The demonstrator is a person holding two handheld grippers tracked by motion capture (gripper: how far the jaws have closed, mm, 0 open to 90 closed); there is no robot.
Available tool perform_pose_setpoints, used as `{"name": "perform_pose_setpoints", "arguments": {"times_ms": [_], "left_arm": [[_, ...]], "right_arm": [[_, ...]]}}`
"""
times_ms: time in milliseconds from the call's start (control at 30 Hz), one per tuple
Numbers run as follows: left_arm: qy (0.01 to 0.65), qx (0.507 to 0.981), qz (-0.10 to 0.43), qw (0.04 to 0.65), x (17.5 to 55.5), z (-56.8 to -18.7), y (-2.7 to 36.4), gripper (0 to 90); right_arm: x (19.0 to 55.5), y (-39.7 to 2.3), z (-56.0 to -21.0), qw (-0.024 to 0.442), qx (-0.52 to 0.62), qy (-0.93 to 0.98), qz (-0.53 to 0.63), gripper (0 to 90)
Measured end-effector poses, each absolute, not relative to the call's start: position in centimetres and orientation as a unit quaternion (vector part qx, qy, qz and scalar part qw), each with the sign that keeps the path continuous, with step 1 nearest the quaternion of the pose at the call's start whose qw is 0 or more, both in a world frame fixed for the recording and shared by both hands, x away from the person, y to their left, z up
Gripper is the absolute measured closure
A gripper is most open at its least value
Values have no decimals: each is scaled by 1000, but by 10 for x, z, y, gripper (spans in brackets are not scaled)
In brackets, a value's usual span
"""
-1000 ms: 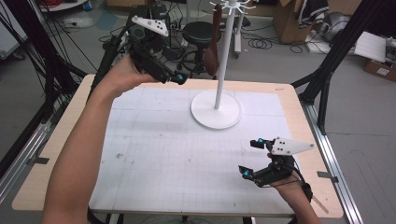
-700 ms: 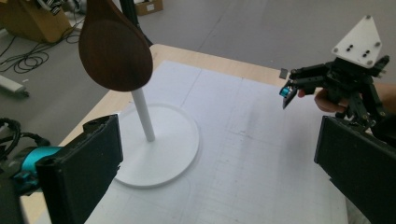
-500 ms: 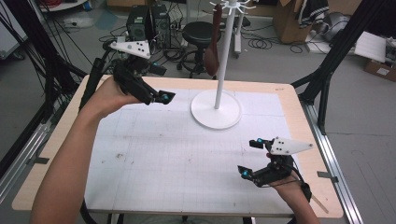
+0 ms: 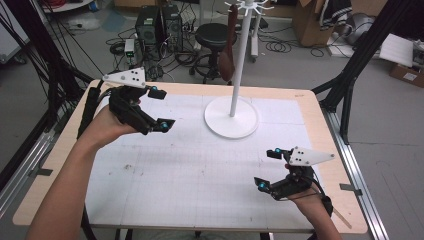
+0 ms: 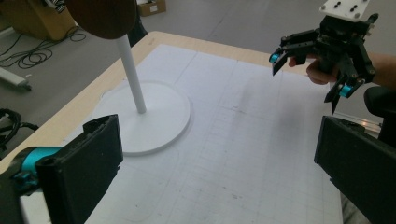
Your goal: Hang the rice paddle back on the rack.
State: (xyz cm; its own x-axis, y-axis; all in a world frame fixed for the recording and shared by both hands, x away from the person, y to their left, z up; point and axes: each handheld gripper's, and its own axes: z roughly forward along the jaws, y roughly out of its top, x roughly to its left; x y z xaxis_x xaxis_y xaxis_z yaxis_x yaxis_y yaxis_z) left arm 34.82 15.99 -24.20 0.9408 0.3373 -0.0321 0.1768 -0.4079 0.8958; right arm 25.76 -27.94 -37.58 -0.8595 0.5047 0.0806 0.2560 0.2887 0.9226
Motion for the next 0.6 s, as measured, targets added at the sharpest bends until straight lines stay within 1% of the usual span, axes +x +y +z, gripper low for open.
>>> {"name": "perform_pose_setpoints", "arguments": {"times_ms": [367,600], "left_arm": [[165,829,88,528,334,-262,173,17],[170,829,84,526,324,-279,177,17]], "right_arm": [[258,-280,-376,114,243,790,551,4],[257,-281,-376,115,241,788,555,4]]}}
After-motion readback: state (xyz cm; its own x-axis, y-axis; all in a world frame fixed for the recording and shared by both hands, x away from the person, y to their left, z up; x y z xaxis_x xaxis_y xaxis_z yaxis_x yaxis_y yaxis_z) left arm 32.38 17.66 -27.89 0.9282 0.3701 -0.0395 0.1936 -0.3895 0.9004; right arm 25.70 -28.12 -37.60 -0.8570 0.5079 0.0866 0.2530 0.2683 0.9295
